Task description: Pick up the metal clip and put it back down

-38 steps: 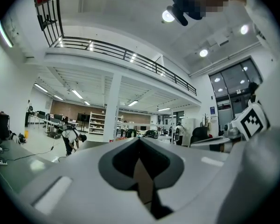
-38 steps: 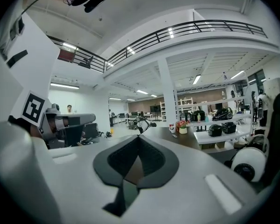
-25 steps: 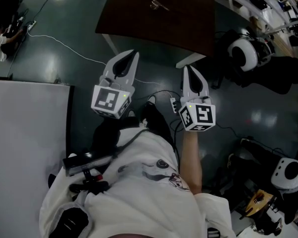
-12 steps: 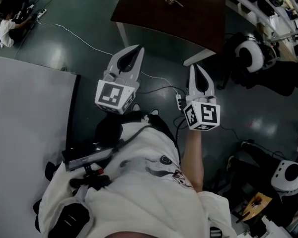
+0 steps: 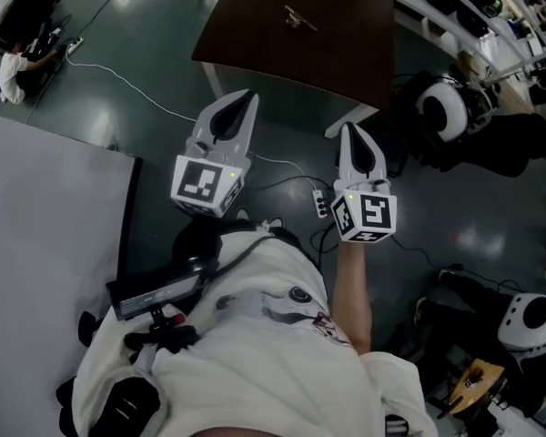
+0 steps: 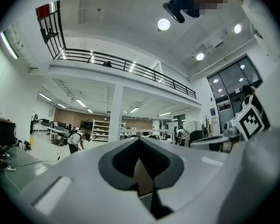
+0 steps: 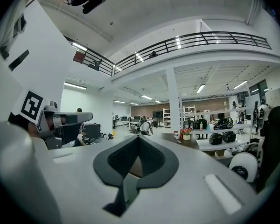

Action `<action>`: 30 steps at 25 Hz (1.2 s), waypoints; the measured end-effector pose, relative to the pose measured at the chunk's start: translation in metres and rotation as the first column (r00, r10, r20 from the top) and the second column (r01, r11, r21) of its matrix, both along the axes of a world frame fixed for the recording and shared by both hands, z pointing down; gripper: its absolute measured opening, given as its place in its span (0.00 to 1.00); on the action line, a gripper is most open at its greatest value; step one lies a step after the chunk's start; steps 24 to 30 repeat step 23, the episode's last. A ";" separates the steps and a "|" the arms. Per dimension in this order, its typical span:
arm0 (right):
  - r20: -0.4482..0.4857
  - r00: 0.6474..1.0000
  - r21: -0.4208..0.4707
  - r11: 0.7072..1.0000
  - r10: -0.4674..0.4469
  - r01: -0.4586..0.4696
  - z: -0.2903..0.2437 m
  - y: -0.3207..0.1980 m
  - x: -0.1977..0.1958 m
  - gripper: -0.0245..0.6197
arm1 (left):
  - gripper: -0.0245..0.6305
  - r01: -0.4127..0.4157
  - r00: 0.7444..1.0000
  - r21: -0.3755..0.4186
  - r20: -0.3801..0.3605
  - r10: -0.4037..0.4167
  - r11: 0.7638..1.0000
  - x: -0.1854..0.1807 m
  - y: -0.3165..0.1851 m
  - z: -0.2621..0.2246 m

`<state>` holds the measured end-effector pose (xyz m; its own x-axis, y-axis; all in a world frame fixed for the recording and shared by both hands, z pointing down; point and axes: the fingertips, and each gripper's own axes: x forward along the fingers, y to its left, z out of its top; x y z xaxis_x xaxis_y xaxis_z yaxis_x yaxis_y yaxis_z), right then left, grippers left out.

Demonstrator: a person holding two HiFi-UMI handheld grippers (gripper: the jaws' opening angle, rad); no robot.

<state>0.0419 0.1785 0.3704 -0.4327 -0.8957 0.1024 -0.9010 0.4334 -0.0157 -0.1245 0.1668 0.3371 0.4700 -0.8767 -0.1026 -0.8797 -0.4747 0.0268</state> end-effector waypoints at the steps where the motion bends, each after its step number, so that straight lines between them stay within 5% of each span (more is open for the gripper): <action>1: -0.001 1.000 0.002 1.000 0.001 -0.001 0.000 -0.001 0.001 0.04 | 0.04 -0.003 1.000 0.003 0.000 0.003 1.000 0.001 -0.001 -0.001; 30: 0.008 0.999 -0.007 1.000 0.031 -0.031 0.001 -0.014 0.016 0.04 | 0.04 -0.010 1.000 -0.024 0.003 0.010 1.000 0.012 -0.016 0.003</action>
